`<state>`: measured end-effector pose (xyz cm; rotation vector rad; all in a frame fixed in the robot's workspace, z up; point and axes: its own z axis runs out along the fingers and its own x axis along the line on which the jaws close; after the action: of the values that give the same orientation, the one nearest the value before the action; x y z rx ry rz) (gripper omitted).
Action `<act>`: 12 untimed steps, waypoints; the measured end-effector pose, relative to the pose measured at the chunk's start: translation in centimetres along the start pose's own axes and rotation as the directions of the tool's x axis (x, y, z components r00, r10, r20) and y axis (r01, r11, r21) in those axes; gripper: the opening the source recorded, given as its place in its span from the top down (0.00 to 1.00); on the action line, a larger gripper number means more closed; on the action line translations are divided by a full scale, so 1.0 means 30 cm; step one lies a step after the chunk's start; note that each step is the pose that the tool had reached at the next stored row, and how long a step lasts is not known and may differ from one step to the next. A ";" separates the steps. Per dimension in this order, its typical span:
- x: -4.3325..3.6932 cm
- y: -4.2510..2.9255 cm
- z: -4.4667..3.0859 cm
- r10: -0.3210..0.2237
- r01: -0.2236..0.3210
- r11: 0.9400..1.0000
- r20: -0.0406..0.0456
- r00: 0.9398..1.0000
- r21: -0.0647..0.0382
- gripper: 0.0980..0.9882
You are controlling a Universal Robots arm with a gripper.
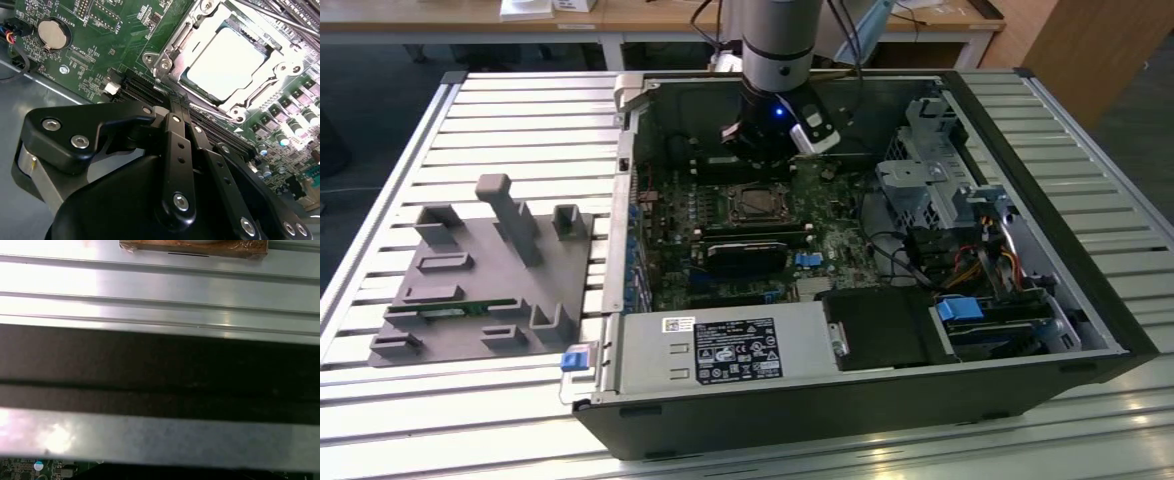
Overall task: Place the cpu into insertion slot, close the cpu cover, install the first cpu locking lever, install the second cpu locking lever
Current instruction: 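Install the first cpu locking lever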
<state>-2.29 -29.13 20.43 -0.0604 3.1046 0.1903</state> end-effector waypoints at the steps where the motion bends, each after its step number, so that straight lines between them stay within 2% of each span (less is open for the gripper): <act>1: -0.001 0.000 0.002 0.000 0.000 1.000 0.000 1.000 0.000 0.99; 12: -0.002 -0.002 0.015 0.000 0.000 1.000 0.000 1.000 0.002 0.99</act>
<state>-2.21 -29.13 19.97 -0.0605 3.1050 0.1867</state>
